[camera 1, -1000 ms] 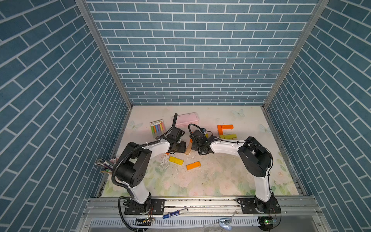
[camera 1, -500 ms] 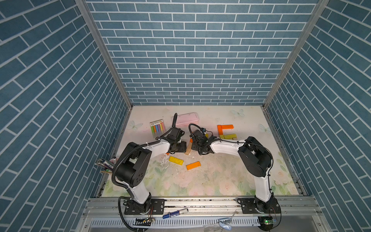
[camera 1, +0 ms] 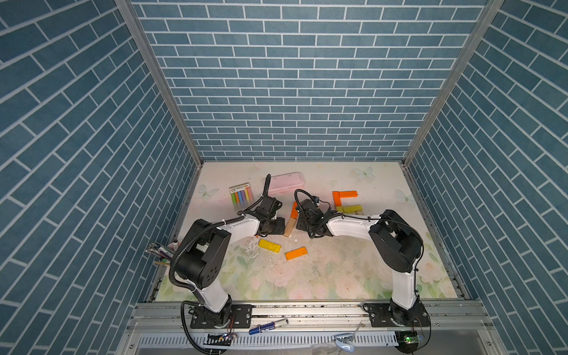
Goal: Assemble the number 6 with building blocks
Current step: Adjust the building block at the center of the board.
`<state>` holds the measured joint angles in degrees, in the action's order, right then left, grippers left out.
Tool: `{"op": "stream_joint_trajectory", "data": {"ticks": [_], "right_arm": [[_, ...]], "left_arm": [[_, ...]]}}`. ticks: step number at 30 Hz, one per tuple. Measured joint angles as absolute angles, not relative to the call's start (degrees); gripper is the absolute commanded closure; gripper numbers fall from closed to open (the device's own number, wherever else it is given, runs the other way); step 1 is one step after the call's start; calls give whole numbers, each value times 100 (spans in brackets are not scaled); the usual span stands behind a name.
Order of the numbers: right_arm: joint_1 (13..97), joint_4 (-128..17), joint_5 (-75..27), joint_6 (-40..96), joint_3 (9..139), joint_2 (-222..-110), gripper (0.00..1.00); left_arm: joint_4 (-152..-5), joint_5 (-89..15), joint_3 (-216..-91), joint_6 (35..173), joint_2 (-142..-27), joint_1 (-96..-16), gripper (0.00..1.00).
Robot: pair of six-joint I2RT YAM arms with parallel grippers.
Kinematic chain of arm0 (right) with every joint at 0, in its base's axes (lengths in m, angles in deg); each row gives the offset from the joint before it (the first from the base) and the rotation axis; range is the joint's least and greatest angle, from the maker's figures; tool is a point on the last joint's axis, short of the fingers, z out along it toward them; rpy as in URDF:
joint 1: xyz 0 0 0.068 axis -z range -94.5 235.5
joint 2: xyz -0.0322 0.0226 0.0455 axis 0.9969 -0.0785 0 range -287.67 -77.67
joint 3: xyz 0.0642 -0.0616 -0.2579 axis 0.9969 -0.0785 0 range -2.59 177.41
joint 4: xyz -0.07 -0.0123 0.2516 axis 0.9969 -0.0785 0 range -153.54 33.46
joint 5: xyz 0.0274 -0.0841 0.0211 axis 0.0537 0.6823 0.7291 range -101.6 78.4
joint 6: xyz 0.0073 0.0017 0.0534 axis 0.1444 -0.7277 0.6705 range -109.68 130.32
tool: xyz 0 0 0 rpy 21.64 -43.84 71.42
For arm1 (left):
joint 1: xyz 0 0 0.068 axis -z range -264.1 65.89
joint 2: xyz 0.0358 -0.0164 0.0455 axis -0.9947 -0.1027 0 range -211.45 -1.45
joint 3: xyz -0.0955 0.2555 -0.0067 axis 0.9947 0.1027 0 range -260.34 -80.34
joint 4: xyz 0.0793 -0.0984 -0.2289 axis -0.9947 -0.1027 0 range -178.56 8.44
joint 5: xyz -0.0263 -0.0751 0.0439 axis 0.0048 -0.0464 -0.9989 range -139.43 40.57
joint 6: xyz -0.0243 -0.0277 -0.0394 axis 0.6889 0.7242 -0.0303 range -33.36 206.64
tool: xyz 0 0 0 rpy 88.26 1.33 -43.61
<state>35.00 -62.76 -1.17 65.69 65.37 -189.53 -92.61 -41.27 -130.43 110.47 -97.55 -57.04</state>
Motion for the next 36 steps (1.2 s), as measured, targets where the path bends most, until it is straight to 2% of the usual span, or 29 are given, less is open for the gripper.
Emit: {"op": "stream_joint_trajectory", "data": {"ticks": [9, 17, 26, 36], "right_arm": [[3526, -6020, -298, 5619, 5641, -17595, 50], [3559, -6005, 71, 5116, 5027, -16055, 50], [3659, -6195, 257, 4930, 4332, -15038, 50], [3766, -6247, 248, 4723, 4093, -14660, 47]], "left_arm": [[-9803, -4162, -12691, 11043, -9206, -5614, 41], [-10175, -4324, -12689, 11067, -8714, -5107, 39], [-10638, -4711, -13253, 11069, -9167, -4880, 39], [-10745, -4746, -13694, 11106, -9737, -4755, 37]]}}
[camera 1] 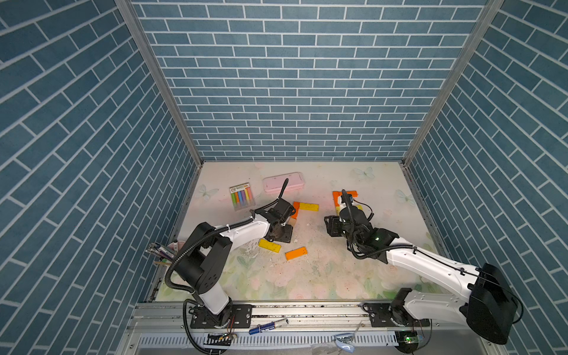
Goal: Assemble the number 6 with building blocks
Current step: Adjust the building block at the center of the board.
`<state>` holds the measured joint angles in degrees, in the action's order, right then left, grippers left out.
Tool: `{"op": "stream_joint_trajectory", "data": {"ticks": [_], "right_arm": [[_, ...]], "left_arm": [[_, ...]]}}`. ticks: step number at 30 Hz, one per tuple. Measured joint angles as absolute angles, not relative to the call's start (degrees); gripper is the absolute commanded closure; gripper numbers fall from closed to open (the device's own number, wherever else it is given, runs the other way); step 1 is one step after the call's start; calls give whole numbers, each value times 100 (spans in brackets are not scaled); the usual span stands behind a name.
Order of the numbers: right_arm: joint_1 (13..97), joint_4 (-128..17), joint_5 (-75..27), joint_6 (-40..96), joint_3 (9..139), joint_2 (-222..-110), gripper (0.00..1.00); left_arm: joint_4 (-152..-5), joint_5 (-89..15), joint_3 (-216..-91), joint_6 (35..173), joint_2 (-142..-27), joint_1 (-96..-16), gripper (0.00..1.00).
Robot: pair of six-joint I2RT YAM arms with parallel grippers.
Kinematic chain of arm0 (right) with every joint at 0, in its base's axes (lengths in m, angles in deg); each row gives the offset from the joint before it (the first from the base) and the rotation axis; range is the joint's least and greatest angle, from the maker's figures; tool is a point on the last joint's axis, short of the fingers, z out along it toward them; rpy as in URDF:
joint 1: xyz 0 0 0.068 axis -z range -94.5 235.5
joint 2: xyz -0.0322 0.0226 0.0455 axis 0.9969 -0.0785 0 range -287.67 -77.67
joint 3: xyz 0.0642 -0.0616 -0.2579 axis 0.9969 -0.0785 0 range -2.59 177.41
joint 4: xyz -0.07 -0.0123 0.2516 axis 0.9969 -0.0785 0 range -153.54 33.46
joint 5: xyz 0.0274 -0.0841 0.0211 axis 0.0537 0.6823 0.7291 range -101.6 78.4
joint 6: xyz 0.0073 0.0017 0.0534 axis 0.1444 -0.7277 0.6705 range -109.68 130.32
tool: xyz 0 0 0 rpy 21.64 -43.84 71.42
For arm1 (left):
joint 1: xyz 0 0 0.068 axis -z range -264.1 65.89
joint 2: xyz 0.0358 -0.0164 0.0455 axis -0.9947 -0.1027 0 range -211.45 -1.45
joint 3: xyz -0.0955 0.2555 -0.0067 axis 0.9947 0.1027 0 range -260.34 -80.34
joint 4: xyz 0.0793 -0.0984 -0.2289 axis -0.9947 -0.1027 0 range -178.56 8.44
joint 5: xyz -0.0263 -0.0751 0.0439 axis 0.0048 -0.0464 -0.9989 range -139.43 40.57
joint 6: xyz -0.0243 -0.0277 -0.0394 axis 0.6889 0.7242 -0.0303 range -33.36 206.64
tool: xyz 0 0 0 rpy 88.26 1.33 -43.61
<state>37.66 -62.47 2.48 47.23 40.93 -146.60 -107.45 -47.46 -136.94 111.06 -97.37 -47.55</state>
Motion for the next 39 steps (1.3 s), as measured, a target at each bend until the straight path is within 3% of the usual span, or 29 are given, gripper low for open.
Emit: {"op": "stream_joint_trajectory", "data": {"ticks": [39], "right_arm": [[3913, -6297, 194, 4596, 3846, -14417, 46]], "left_arm": [[-10743, -4549, -14118, 11297, -10347, -4508, 37]]}}
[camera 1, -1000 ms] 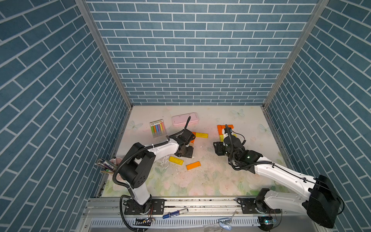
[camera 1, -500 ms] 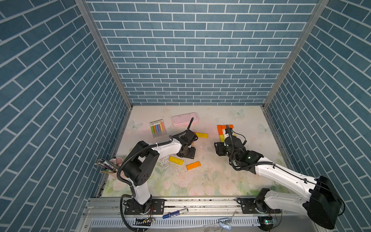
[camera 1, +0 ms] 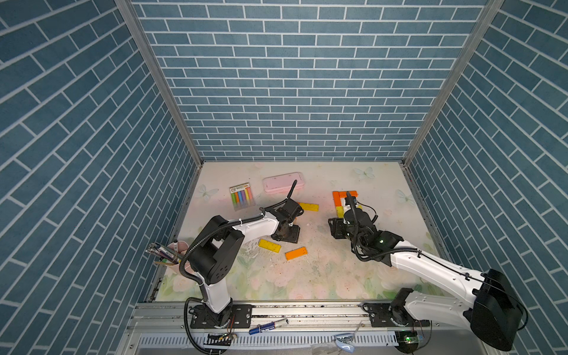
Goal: Assemble the number 6 with building blocks
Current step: Adjust the building block at the center of the board.
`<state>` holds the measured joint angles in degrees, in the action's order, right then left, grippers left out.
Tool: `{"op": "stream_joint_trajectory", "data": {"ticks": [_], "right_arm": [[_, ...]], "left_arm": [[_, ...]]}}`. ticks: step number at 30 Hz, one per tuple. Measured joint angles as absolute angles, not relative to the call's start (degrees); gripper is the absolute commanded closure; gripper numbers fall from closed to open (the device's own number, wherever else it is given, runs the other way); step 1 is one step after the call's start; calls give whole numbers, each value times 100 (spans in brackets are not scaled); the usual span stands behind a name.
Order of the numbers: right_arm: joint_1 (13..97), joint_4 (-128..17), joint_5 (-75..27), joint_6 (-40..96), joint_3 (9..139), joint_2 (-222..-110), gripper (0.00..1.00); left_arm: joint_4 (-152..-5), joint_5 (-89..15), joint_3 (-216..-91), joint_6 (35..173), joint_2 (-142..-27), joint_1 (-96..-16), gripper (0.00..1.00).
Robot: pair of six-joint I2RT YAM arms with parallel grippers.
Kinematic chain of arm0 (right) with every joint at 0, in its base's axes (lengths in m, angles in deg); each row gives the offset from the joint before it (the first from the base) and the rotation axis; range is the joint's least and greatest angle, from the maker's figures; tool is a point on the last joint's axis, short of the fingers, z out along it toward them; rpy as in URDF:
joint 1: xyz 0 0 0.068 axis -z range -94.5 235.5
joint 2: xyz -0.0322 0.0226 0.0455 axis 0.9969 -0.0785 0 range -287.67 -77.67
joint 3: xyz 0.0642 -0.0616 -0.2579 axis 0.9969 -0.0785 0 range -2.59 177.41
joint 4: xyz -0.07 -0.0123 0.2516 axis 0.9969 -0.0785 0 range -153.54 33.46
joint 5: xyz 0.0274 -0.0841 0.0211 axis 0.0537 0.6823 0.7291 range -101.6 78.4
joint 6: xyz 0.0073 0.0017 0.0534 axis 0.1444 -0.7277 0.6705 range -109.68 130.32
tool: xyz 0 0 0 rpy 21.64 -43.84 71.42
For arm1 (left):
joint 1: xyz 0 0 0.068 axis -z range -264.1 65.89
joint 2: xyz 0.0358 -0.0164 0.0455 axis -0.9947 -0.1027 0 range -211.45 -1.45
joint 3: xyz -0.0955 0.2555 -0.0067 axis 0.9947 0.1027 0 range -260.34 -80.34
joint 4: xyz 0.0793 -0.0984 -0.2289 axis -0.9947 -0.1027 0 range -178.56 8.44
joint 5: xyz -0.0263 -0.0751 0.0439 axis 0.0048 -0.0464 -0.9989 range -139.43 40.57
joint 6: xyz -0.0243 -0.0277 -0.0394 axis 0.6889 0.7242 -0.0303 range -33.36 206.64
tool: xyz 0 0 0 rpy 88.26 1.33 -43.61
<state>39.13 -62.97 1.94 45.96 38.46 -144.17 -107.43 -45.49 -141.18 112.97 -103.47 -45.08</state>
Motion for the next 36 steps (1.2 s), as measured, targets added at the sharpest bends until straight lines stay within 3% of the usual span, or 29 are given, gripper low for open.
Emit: {"op": "stream_joint_trajectory", "data": {"ticks": [36], "right_arm": [[3917, -6477, 213, 4443, 3849, -14621, 47]], "left_arm": [[-11270, -4689, -14328, 11115, -9776, -4746, 40]]}}
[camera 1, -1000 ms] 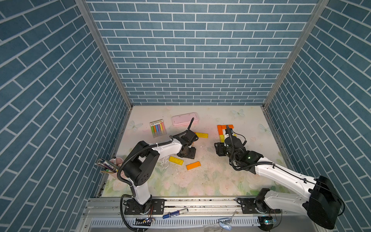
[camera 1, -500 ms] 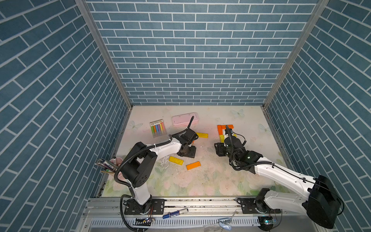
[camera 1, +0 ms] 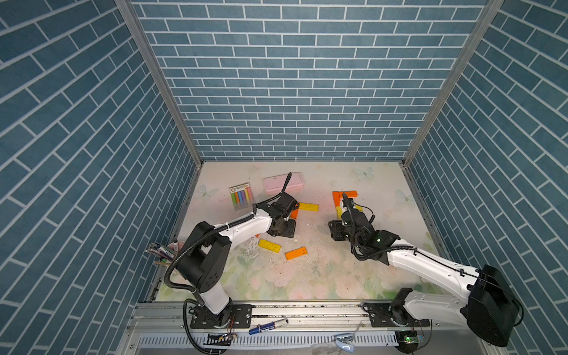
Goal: Assemble the number 6 with building blocks
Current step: Adjust the building block at the center of the board.
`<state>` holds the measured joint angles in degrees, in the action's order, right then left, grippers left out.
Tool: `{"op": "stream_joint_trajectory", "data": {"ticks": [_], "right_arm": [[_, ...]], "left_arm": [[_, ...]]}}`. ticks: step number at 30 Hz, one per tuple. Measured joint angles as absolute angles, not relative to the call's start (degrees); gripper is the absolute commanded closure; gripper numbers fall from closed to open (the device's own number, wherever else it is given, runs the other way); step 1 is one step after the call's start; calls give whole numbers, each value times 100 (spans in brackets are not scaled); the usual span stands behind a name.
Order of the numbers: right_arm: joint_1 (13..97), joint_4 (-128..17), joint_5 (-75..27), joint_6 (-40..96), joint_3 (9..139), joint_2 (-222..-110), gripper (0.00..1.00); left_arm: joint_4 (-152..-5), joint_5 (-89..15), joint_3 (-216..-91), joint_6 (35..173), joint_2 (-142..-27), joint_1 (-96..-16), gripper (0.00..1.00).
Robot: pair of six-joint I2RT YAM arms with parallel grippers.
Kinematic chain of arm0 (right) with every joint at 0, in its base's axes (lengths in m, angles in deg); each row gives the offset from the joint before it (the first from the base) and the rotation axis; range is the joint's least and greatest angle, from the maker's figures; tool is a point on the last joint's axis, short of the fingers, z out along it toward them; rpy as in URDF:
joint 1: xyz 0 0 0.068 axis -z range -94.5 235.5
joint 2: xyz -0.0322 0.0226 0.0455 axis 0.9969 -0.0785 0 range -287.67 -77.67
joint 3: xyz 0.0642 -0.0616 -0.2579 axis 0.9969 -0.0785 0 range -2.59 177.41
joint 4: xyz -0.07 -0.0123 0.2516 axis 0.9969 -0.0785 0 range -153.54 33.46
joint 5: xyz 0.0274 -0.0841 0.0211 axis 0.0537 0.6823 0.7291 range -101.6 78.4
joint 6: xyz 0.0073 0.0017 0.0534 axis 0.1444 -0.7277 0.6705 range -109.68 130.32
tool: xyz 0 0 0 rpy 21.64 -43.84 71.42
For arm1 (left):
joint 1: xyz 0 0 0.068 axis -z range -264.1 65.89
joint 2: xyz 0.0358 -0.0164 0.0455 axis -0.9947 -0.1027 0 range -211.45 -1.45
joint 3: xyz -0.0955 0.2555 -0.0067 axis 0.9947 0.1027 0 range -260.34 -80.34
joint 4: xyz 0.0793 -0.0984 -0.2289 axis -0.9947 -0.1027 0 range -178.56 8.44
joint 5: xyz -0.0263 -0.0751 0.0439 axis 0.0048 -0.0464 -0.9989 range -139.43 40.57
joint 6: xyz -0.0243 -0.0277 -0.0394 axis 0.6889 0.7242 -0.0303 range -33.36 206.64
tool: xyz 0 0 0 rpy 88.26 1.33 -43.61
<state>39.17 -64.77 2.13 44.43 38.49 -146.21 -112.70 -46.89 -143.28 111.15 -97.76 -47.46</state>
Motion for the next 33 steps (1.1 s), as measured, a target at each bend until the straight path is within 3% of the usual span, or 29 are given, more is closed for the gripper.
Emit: {"op": "stream_joint_trajectory", "data": {"ticks": [16, 33], "right_arm": [[3849, -6654, -418, 3335, 4378, -15292, 46], [3782, -6673, -851, 3083, 4471, -15578, 46]], "left_arm": [[-11281, -4420, -14142, 11113, -9326, -5280, 40], [-10671, -3889, -14075, 11135, -10288, -5258, 39]]}}
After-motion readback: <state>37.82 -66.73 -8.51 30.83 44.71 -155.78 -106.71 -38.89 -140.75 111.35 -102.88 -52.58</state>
